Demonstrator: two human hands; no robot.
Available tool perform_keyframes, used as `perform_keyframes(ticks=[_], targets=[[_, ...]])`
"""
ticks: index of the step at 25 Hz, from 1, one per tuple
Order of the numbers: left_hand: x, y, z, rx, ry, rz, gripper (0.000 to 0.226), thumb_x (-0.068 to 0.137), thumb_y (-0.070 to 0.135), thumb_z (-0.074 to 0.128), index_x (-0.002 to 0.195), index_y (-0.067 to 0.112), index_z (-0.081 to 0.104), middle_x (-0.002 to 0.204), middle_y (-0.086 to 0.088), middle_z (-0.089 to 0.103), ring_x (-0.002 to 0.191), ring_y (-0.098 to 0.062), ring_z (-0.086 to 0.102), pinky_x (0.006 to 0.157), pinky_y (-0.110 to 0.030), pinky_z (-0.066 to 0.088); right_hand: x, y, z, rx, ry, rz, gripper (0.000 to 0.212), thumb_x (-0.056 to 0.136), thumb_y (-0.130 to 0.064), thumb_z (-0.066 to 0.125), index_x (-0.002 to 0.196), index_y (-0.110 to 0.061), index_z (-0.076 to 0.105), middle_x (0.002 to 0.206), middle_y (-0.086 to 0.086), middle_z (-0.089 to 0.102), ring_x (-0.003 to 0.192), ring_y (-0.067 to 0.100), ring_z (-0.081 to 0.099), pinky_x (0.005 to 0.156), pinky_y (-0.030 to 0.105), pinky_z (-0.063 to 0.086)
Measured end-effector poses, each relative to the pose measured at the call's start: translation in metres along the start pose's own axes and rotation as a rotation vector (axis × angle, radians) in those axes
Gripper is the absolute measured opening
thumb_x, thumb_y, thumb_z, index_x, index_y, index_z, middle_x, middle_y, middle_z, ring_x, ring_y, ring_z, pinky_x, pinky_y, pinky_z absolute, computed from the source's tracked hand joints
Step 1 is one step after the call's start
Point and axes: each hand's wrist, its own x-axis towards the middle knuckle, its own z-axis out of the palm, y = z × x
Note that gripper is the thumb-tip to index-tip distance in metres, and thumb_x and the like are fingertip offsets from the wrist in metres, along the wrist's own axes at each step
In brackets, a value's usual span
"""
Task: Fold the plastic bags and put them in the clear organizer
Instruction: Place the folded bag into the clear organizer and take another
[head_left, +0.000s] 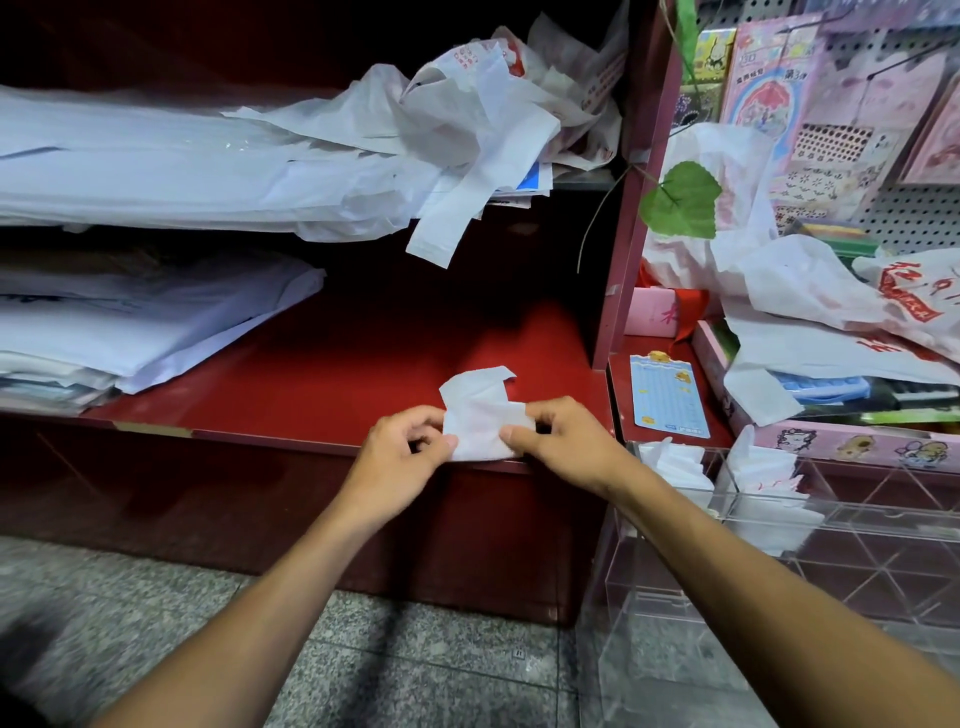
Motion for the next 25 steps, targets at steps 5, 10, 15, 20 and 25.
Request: perform_keyframes(ticks=[5,10,15,20,25], targets=[[-0.002,0.002,0.003,0.207,-0.026,0.002,0.071,0.058,0.056,0.075,0.125,0.049,0.050,0.088,0.017,0.059,0.080,-0.005,0.052,0.084,-0.035,0.042,0.008,0.000,0.005,-0.101,0.022,0.061,0.030,0.086,-0.033,0.065,0.115,-0.024,0.063,0.092,-0.003,0.066,0.082,0.017,0.062,0.084,0.042,0.053],[-0.006,0.003,0.006,0.573,-0.143,0.141,0.071,0.076,0.034,0.080,0.139,0.040,0.047,0.141,0.028,0.039,0.128,0.000,0.030,0.092,-0.031,0.021,0.011,-0.002,0.005,-0.201,0.033,0.099,0.043,0.085,-0.031,0.070,0.125,-0.027,0.054,0.101,-0.004,0.059,0.092,0.019,0.057,0.087,0.035,0.049],[-0.003,0.001,0.009,0.517,-0.040,0.109,0.042,0.084,0.016,0.073,0.121,0.036,0.065,0.106,0.023,0.057,0.116,-0.007,0.046,0.085,-0.029,0.022,0.002,-0.004,0.005,-0.305,0.023,-0.087,0.046,0.082,-0.048,0.072,0.119,-0.027,0.056,0.118,-0.010,0.049,0.107,0.013,0.049,0.092,0.034,0.044],[-0.002,-0.002,0.005,0.297,0.032,0.111,0.014,0.084,0.023,0.074,0.098,0.026,0.075,0.089,0.019,0.060,0.098,-0.014,0.053,0.094,-0.043,0.041,-0.002,0.003,-0.007,-0.501,-0.133,-0.169,0.042,0.081,-0.039,0.076,0.119,-0.028,0.063,0.116,-0.015,0.059,0.099,0.010,0.044,0.093,0.031,0.039],[-0.003,0.000,0.004,0.401,-0.003,0.131,0.049,0.069,0.047,0.066,0.114,0.029,0.062,0.126,0.021,0.049,0.117,-0.004,0.039,0.092,-0.031,0.027,-0.001,0.003,-0.010,-0.227,-0.063,-0.176,0.006,0.089,-0.023,0.067,0.089,-0.019,0.072,0.084,-0.005,0.070,0.082,0.016,0.063,0.079,0.040,0.049]])
